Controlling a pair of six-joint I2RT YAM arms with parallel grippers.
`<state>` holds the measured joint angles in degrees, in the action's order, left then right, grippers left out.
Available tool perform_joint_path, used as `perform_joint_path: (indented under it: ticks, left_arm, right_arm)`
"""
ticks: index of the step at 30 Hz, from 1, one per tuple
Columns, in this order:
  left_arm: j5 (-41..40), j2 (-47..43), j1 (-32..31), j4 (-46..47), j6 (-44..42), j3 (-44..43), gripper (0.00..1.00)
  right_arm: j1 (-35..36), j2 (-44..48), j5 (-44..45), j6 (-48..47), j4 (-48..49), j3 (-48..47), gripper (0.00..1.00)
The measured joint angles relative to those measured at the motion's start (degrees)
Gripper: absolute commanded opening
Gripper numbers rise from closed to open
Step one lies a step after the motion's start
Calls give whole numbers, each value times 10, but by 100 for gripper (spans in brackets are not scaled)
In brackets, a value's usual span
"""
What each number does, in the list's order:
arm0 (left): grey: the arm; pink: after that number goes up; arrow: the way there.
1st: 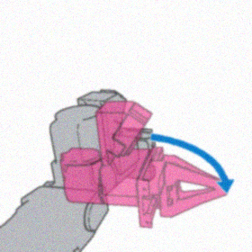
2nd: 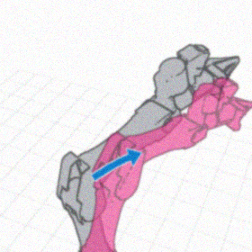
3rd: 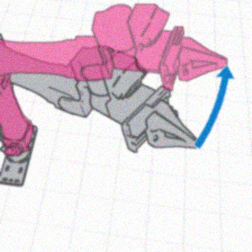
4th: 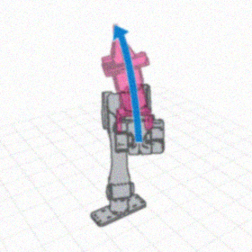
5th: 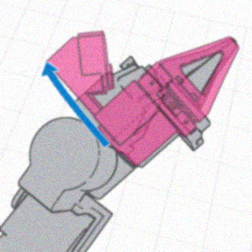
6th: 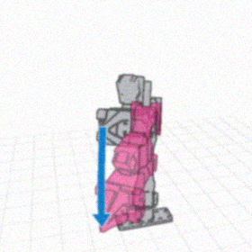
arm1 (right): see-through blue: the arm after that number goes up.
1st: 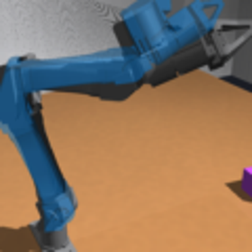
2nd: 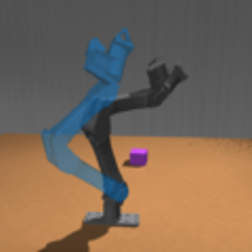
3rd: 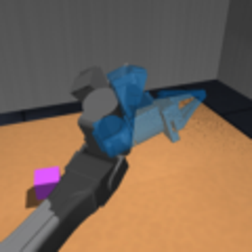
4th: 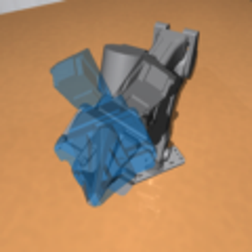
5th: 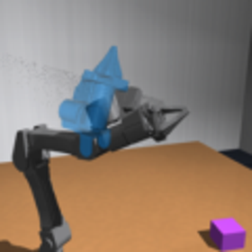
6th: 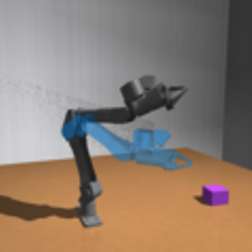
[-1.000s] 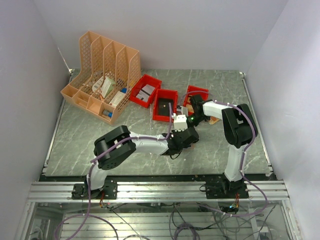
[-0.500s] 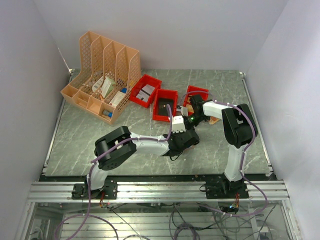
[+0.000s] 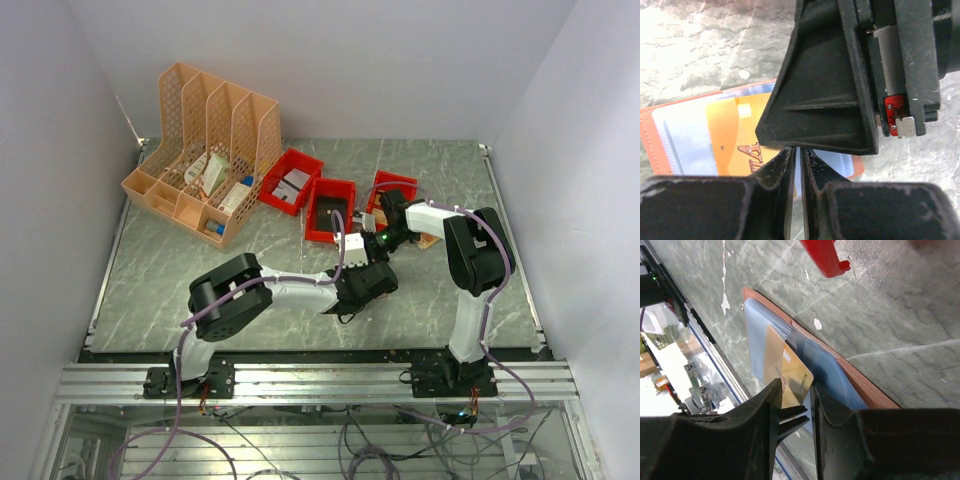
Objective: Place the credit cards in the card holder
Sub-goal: Insert the credit card into the card holder.
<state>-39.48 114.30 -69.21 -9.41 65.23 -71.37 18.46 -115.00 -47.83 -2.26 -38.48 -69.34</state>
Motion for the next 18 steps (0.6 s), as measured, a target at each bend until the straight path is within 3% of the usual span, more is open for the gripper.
perform_joint_path:
  ticks: [18]
  left_arm:
    - [-39, -99, -16, -15, -35, 47, 21]
  right_arm:
    - [0, 19, 13, -16, 7, 0, 32]
